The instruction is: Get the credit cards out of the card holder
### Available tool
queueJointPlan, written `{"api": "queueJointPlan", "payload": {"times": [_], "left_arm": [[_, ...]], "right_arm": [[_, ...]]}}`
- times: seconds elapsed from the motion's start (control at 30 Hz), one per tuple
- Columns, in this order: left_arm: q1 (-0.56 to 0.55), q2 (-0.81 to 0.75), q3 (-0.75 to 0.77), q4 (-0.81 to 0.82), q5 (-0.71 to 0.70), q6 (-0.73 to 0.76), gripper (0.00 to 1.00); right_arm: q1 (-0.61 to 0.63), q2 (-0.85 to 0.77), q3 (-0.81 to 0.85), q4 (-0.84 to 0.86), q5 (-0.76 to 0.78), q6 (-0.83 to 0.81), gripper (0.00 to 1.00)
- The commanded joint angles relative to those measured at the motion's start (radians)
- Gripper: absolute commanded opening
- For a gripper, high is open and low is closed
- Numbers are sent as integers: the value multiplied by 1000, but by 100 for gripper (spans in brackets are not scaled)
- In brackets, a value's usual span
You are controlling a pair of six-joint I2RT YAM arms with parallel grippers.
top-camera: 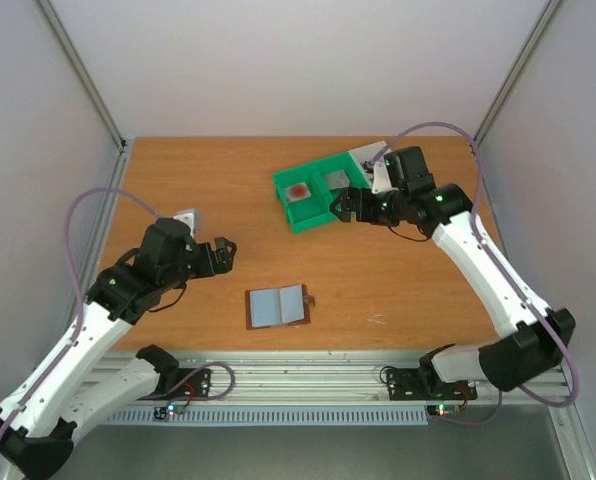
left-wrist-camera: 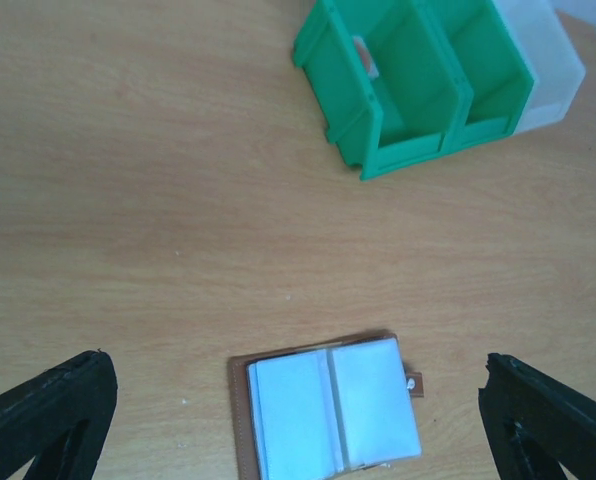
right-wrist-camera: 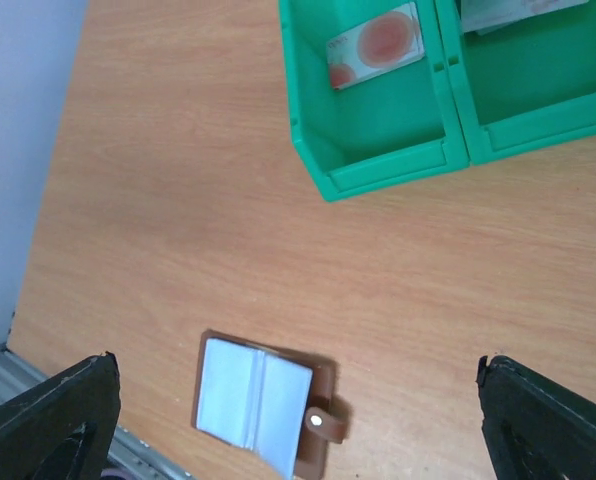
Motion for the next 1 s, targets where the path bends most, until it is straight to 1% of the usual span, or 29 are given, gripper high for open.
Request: {"api": "queueJointPlan", "payload": {"times": [0.0, 0.1, 0.23, 0.53, 0.63, 0.73, 0.97], "left_arm": [[-1, -62, 61, -39, -65, 50, 99], [-1, -115, 63, -13, -65, 55, 99], [-1, -170, 47, 25, -53, 49, 99], [-1, -182, -42, 77, 37, 14, 99], [-1, -199, -100, 123, 81, 5, 99], [-1, -220, -149, 153, 75, -10, 99], [-1, -268, -165, 156, 47, -31, 99]], "right_arm": [[9, -106, -34, -40, 6, 17, 98], [9, -180, -69, -53, 16, 28, 98], [9, -297, -146, -28, 7, 55, 99], [9, -493, -388, 103, -23, 132, 99], [9, -522, -432, 120, -21, 143, 98], [9, -532, -467, 140, -33, 162, 99], [9, -544, -472, 133, -36, 147, 99]]}}
